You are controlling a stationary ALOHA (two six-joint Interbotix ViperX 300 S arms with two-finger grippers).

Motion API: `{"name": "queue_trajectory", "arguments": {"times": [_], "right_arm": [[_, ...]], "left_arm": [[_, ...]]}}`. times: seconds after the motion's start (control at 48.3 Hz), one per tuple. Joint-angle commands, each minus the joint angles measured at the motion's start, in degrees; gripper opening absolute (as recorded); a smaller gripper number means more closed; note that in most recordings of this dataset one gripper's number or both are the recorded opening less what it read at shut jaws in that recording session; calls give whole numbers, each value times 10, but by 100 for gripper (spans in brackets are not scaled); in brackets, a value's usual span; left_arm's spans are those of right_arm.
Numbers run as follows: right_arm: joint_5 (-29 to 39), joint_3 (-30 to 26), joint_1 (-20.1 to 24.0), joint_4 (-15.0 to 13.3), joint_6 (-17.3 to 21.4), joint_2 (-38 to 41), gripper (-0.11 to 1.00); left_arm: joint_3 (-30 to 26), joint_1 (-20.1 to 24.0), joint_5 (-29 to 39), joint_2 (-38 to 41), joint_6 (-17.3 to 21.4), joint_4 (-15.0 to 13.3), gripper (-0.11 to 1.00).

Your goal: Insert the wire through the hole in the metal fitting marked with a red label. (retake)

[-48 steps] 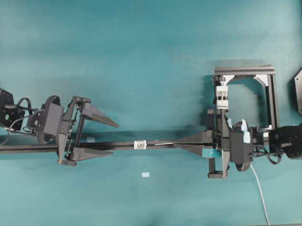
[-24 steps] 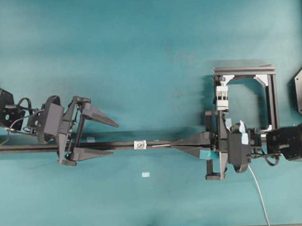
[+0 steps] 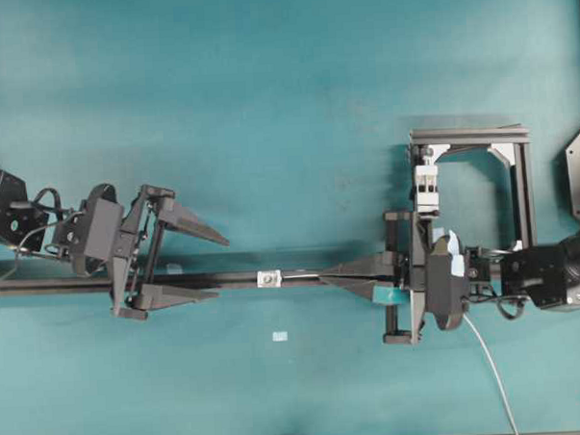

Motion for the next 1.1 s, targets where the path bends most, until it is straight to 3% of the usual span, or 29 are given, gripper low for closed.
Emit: {"name": "queue_trajectory", "arguments": {"times": [0.0, 1.077], "right_arm": [[-6, -7, -2, 1, 1, -9, 3], [-3, -50, -18, -1, -4, 20, 3]], "left_arm": [[-4, -1, -3, -7, 0, -2, 47], [-8, -2, -1, -7, 1, -1, 47]]}}
